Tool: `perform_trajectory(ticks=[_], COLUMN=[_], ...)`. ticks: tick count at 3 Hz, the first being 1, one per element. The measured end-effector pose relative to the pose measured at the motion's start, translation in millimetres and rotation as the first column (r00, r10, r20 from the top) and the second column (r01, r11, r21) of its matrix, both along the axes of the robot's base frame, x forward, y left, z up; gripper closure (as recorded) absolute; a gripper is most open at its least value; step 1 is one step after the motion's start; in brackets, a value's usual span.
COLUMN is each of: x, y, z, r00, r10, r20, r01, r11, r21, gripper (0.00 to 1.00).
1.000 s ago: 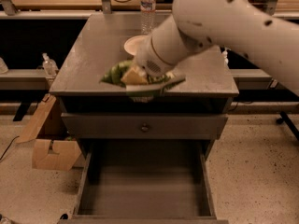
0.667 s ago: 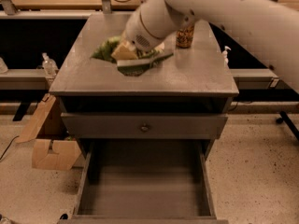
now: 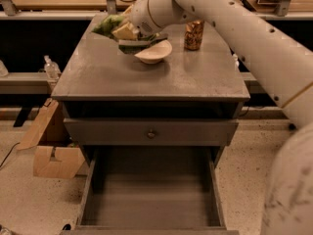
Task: Pick green jalapeno chip bag from middle drawer and place on counter
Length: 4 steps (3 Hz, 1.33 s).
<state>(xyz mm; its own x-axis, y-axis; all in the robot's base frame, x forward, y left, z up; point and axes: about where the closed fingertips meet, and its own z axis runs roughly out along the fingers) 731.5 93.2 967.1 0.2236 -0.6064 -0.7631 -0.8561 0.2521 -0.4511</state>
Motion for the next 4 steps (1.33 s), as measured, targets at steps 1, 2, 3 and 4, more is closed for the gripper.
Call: perform_trajectory(ticks=[1, 2, 3, 4], x=[43, 55, 55, 54], y=[1, 0, 3, 5], z=[-28, -39, -42, -42], r00=[0.9964, 0.9923, 0.9924, 0.9923], r10=[0.055, 0.071, 0.075, 0.079], r20=[0.064, 0.101, 0.097, 0.096], r01=[-0.061, -0.08, -0.084, -0.087], r11=[0.994, 0.993, 0.993, 0.993], r21=[0.091, 0.082, 0.084, 0.084], gripper=[1.0, 0.83, 0.54, 0.31])
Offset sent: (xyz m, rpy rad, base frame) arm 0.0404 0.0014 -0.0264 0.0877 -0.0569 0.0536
